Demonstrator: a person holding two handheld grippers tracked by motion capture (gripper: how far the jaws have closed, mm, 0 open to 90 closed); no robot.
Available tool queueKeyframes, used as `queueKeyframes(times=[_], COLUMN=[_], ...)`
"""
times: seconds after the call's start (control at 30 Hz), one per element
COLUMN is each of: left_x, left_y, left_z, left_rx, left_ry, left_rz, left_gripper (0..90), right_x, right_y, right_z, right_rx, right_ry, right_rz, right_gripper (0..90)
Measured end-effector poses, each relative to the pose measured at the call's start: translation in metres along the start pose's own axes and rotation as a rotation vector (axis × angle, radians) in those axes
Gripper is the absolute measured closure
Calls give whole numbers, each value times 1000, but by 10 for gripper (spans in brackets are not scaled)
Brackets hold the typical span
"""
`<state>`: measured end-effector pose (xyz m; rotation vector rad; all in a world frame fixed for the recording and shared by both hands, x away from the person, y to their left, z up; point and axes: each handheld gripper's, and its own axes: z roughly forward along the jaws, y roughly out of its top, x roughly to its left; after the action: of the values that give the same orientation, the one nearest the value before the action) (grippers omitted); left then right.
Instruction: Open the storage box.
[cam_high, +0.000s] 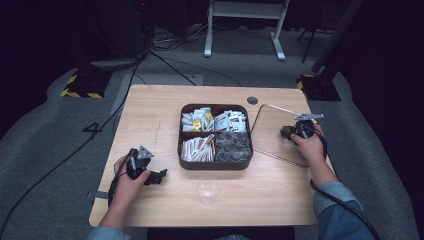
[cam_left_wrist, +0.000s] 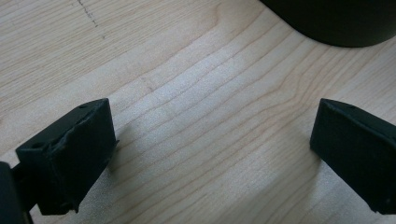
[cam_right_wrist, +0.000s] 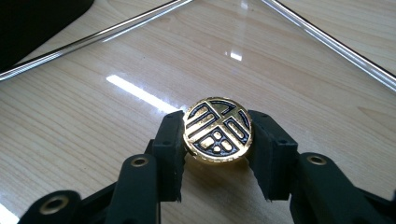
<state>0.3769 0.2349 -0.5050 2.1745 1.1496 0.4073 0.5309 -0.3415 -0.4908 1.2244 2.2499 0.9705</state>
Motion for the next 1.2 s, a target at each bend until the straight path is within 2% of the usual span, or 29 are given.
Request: queueKeyframes(times=[0.2,0.27,0.47,0.57,0.7,0.77,0.8,0.93,1.0,1.03,1.07,1.13,1.2], left_x=[0,0,0,-3,-3,-3,-3,-3,-3,-3,-3,-3,-3], left_y=[0,0,0,0,0,0,0,0,-1,-1,-1,-1,-1], left_z=[0,0,0,0,0,0,0,0,-1,-1,-1,-1,-1], left_rx=[2,2,2,-2,-3,-2,1,-1,1,0,0,0,0], left_ry=[-1,-1,-1,12,19,18,10,6,-3,-5,-5,-4,-5], left_rz=[0,0,0,-15,-17,-18,-15,-9,-5,-1,-1,-1,-2], left_gripper=[6,6,6,6,6,3,2,2,2,3,3,4,3], right_x=[0,-1,1,1,3,6,10,17,24,32,32,44,48], right_y=[0,2,8,9,13,17,21,25,28,29,29,28,27], right_z=[0,-1,-5,-10,-17,-23,-31,-43,-51,-59,-59,-71,-75], right_rx=[0,-38,-46,-86,-102,-116,-132,-144,-150,-159,-159,-167,-172], right_ry=[3,22,21,22,30,49,75,101,127,158,158,194,207], right_rz=[10,38,33,54,57,49,36,13,-3,-21,-21,-45,-55], right_gripper=[571,531,501,486,481,481,481,481,481,476,476,462,457])
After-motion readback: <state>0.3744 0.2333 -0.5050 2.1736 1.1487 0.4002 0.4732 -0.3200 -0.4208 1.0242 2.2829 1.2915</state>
